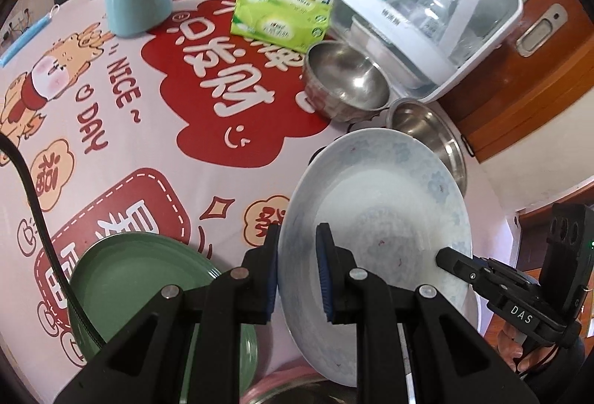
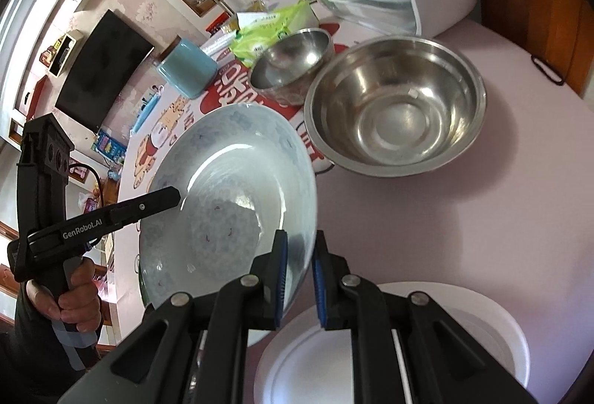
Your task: Organize plates and bowls
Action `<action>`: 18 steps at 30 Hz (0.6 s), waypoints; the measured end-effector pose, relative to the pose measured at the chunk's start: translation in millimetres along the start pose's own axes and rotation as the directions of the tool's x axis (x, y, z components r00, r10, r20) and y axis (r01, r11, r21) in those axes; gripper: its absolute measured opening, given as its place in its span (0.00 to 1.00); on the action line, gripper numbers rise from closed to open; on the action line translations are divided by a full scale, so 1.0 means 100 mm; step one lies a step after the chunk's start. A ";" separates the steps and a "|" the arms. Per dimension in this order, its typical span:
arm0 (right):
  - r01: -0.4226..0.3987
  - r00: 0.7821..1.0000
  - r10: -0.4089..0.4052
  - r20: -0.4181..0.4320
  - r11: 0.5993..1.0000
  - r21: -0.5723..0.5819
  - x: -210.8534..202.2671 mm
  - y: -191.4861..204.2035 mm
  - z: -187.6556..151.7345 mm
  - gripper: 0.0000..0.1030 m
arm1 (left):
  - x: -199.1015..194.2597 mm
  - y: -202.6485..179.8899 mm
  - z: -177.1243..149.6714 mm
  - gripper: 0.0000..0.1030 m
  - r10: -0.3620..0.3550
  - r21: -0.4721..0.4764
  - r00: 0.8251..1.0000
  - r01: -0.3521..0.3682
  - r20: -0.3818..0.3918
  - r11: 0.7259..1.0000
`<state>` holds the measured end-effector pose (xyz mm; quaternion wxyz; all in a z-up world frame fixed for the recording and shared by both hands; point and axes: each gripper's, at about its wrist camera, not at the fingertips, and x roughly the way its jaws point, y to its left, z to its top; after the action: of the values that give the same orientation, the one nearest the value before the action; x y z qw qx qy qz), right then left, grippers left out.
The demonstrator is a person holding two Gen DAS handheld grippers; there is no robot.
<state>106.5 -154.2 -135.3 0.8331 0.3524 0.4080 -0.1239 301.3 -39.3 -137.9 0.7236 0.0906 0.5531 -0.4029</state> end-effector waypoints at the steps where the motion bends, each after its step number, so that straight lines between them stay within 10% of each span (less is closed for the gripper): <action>1: -0.003 1.000 0.003 0.006 1.000 -0.001 -0.03 0.01 0.00 0.12 | -0.03 -0.01 0.00 0.16 0.000 0.001 1.000 0.000 0.004 1.000; 18: -0.062 0.994 0.064 0.083 0.998 -0.026 -0.61 0.09 -0.10 0.12 | -0.66 -0.36 -0.28 0.16 0.020 0.022 0.996 -0.022 0.083 1.000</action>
<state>66.1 -145.6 -88.2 0.8570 0.3499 0.3628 -0.1075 252.0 -15.1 -79.6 0.7492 0.0878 0.5169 -0.4047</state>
